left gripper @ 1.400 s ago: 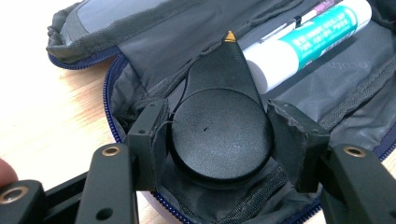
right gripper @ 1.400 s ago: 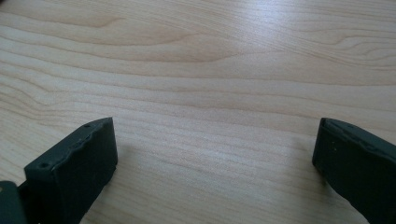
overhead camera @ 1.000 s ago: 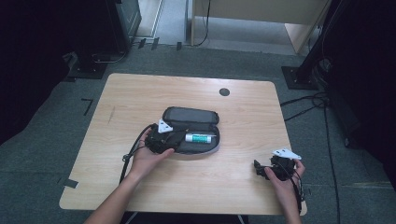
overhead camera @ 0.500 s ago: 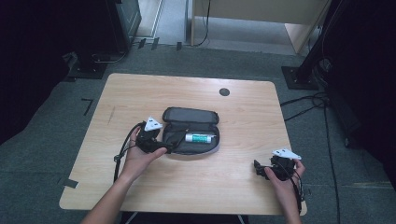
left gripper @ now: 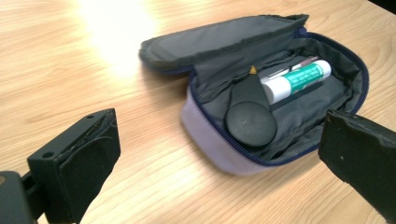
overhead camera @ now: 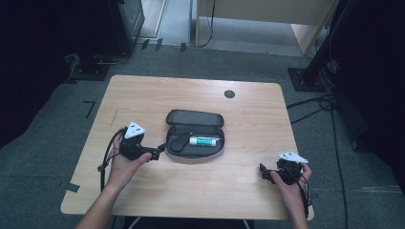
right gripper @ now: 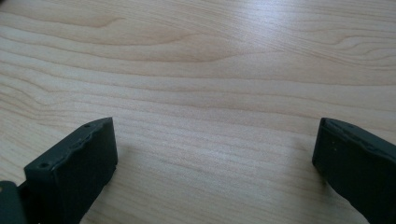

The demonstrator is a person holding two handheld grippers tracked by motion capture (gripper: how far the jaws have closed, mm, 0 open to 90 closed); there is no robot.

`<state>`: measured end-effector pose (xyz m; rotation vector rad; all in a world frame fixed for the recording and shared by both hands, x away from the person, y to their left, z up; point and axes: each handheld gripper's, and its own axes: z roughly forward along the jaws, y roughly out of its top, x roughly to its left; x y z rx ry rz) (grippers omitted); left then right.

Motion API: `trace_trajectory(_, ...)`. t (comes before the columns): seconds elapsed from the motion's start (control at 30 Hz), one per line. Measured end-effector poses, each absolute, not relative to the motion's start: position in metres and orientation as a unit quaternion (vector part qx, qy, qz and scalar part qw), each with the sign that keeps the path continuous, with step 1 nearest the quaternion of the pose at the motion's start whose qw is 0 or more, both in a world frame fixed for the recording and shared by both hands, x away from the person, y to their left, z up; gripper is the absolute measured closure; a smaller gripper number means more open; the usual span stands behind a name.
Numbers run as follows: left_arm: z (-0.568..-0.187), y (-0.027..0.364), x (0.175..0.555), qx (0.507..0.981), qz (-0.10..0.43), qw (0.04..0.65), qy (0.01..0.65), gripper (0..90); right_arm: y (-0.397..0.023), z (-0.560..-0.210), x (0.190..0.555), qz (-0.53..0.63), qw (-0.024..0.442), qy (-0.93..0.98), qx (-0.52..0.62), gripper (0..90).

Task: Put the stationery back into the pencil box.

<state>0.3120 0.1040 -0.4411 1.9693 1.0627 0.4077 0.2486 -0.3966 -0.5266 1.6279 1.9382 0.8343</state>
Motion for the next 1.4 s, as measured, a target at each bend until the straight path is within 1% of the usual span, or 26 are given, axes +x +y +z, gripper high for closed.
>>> trace_trajectory(0.17, -0.44, 0.12, 0.307, 0.778, 0.172, 0.42, 0.434, 0.0, -0.397, -0.527, 0.249, 0.304, 0.236, 0.707, 0.593, 0.0)
trace_trajectory(0.3, -0.443, 0.133, 0.305, 0.773, 0.183, 0.408, 0.45, 0.0, -0.397, -0.527, 0.249, 0.304, 0.236, 0.707, 0.593, 0.0)
trace_trajectory(0.7, -0.457, 0.171, 0.294, 0.76, 0.192, 0.393, 0.481, 0.0, -0.397, -0.527, 0.249, 0.304, 0.236, 0.707, 0.593, 0.0)
trace_trajectory(0.97, -0.472, 0.193, 0.288, 0.755, 0.199, 0.375, 0.5, 0.0, -0.397, -0.527, 0.249, 0.304, 0.236, 0.707, 0.593, 0.0)
trace_trajectory(1.4, -0.501, 0.221, 0.277, 0.748, 0.193, 0.345, 0.533, 0.0, -0.396, -0.527, 0.248, 0.304, 0.236, 0.706, 0.595, 0.0)
